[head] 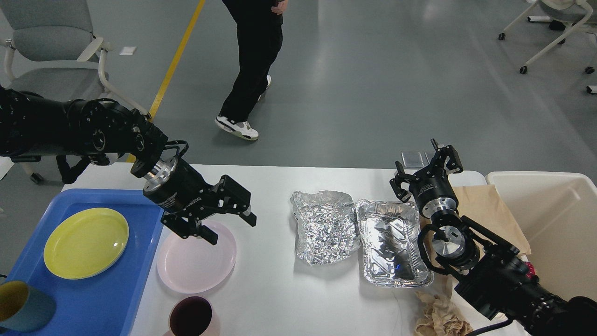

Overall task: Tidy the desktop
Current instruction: 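Lower the left gripper toward the pink mug beside the tray, then close the left gripper on the pink mug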

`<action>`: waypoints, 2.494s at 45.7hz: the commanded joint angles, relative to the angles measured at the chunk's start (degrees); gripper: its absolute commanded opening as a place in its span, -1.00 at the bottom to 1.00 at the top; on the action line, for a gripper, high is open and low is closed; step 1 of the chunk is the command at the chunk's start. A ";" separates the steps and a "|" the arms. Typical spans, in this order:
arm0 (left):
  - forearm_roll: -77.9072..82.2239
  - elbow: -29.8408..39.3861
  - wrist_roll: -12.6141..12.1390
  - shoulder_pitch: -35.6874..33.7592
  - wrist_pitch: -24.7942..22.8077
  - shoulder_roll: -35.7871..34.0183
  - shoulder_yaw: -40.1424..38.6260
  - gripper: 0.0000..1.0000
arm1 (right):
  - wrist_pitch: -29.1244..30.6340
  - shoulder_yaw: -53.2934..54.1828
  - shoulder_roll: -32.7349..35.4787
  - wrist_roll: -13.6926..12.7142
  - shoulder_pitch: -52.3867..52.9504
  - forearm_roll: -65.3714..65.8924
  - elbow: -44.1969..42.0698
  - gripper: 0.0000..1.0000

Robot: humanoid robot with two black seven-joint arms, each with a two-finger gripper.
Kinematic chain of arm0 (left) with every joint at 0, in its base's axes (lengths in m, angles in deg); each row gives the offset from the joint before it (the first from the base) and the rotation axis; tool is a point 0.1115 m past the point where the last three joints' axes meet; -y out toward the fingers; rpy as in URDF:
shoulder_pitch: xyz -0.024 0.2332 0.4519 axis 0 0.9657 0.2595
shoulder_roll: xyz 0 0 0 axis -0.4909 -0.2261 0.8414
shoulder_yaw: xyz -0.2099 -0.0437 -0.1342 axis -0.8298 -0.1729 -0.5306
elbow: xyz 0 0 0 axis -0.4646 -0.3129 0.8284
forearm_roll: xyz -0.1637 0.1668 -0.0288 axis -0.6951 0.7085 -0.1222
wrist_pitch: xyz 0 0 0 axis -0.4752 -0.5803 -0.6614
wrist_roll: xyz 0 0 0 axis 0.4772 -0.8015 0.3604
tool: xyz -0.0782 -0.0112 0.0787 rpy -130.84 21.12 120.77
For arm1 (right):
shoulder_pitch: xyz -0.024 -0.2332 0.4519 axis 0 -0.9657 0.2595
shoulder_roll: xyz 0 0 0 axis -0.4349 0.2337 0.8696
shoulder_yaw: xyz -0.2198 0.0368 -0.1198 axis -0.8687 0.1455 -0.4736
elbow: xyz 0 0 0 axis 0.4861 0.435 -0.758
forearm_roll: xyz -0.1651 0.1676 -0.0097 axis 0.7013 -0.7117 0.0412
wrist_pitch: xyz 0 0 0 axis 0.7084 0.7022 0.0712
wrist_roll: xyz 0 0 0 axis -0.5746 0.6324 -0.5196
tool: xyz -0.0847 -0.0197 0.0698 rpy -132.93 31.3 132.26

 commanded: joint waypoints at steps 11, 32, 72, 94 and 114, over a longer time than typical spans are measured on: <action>11.59 18.09 -3.23 1.68 16.65 1.42 10.47 0.92 | 0.00 0.00 0.07 0.00 0.00 -0.02 0.00 1.00; 11.42 21.80 -12.47 4.32 35.04 3.26 9.24 0.87 | 0.00 0.00 -0.02 0.00 0.00 0.07 0.00 1.00; 11.59 21.80 -23.01 12.76 46.39 6.17 3.96 0.86 | 0.00 0.00 -0.02 0.00 0.00 -0.02 0.00 1.00; 11.68 21.36 -25.21 13.90 48.14 6.61 4.23 0.72 | 0.00 0.00 -0.02 0.00 0.00 0.07 0.00 1.00; 11.68 20.75 -27.67 16.98 54.47 7.40 4.14 0.55 | 0.00 0.00 -0.02 0.00 0.00 -0.02 0.00 1.00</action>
